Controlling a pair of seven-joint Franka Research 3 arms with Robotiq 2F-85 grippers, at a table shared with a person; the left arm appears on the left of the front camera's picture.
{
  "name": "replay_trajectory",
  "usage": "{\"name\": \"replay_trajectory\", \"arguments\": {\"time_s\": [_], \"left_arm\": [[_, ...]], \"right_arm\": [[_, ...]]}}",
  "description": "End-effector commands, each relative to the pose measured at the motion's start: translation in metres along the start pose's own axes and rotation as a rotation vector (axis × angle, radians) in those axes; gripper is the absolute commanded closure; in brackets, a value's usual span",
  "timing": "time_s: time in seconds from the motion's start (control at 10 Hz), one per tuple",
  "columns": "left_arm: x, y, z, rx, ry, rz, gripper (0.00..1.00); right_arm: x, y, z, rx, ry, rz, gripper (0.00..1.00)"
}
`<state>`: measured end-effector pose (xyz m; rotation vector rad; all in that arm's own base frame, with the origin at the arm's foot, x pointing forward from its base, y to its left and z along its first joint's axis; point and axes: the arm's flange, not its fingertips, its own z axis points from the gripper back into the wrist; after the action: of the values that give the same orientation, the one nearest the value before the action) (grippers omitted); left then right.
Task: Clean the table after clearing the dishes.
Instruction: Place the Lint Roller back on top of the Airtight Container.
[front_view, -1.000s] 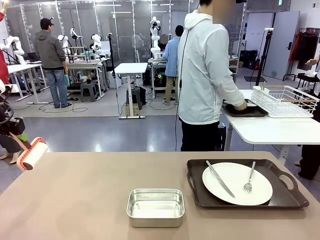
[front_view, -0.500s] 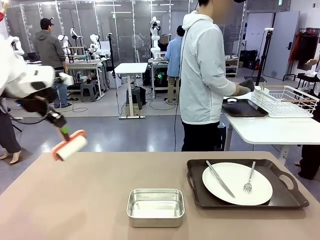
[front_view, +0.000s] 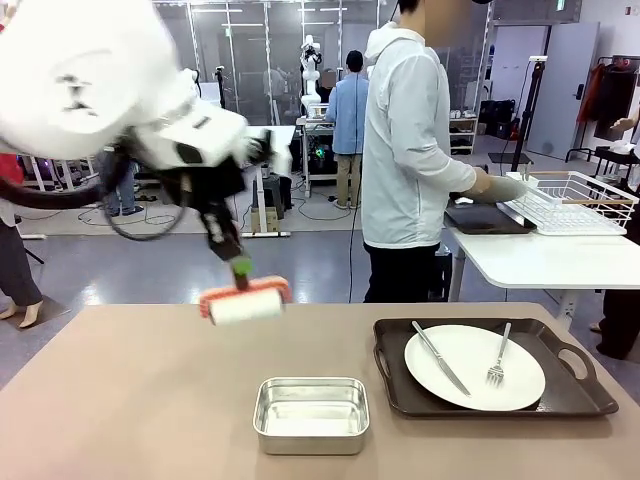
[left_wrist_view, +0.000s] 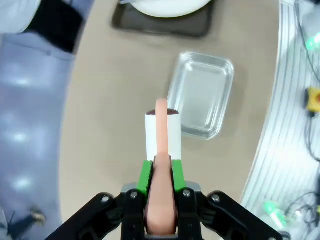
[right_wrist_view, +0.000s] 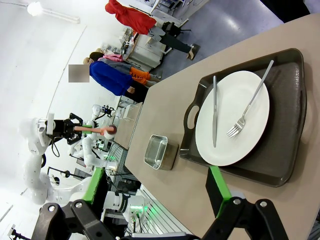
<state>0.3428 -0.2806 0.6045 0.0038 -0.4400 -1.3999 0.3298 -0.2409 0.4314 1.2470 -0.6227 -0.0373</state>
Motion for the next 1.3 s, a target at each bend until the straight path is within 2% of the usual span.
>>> {"name": "replay_trajectory", "arguments": {"time_s": [0.0, 0.1, 0.3, 0.7, 1.0, 1.2], "left_arm": [[0.034, 0.0, -0.03, -0.044, 0.047, -0.188, 0.79], [0.052, -0.007, -0.052, -0.058, 0.068, -0.234, 0.79], [0.074, -0.002, -0.085, -0.112, 0.063, -0.211, 0.79], [0.071, 0.008, -0.132, -0.172, 0.112, -0.125, 0.79], [0.064, 0.022, -0.157, -0.247, 0.042, -0.107, 0.79], [0.059, 0.031, -0.179, -0.268, 0.045, -0.079, 0.79]], "right_arm": [[-0.002, 0.003, 0.001, 0.005, -0.004, 0.006, 0.0], [-0.002, 0.003, 0.001, 0.005, -0.004, 0.006, 0.0], [-0.002, 0.003, 0.001, 0.005, -0.004, 0.006, 0.0], [-0.002, 0.003, 0.001, 0.005, -0.004, 0.006, 0.0], [-0.002, 0.003, 0.001, 0.005, -0.004, 0.006, 0.0], [-0.002, 0.003, 0.001, 0.005, -0.004, 0.006, 0.0]]}}
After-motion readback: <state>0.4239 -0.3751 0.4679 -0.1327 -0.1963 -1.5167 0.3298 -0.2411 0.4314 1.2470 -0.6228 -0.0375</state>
